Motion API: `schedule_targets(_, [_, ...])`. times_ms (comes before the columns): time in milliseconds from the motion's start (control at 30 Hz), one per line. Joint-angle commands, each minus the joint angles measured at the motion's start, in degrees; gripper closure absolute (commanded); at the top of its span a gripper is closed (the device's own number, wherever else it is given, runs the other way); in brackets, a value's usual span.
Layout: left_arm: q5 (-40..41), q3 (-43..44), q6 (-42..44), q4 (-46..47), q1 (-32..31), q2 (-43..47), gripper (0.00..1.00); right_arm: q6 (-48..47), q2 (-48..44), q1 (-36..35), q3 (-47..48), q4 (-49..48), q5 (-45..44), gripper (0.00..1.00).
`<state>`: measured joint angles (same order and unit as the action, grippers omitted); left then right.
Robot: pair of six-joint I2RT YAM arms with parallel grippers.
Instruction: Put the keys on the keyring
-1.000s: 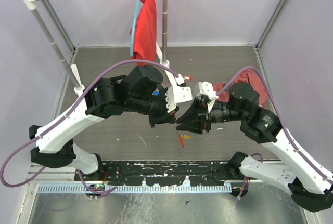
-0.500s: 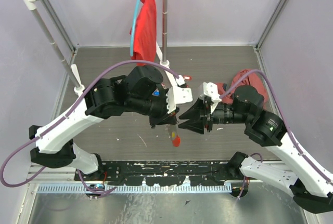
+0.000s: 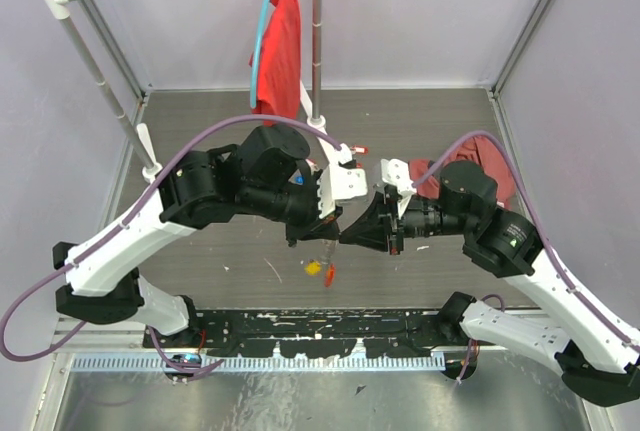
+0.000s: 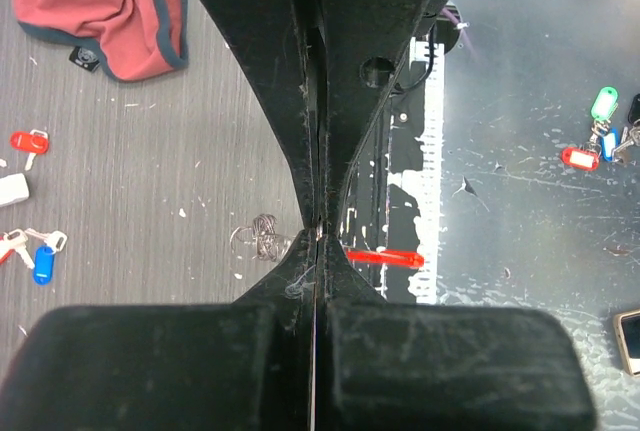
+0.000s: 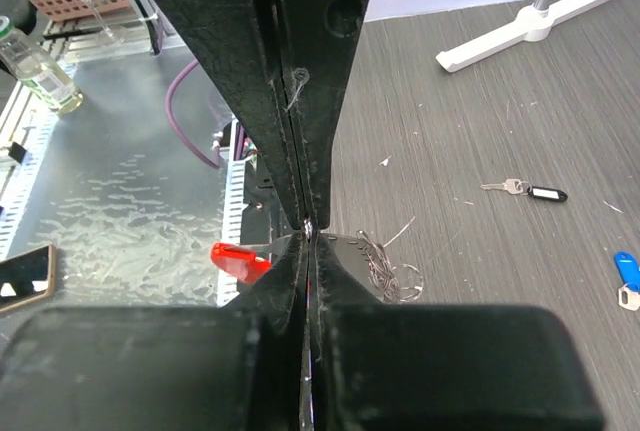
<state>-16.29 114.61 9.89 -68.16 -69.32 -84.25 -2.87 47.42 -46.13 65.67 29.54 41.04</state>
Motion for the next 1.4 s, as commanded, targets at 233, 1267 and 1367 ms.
schedule_targets(233, [-2.2,-10.6,-3.3,17.9,-0.4,12.0,0.66,2.6,-5.8,0.1,-1.6,-12.1,-0.6,0.99])
schedule_targets(1267, [-7.7,-29.6,-14.8,53.1,-0.4,22.6,0.64,11.9,-9.1,0.2,-5.3,-37.7,0.1,0.99])
schedule_targets(1367, [-7.7,-29.2,-14.6,52.7,-0.4,22.0,0.64,11.8,-9.1,0.1,-5.3,-37.6,0.2,0.99])
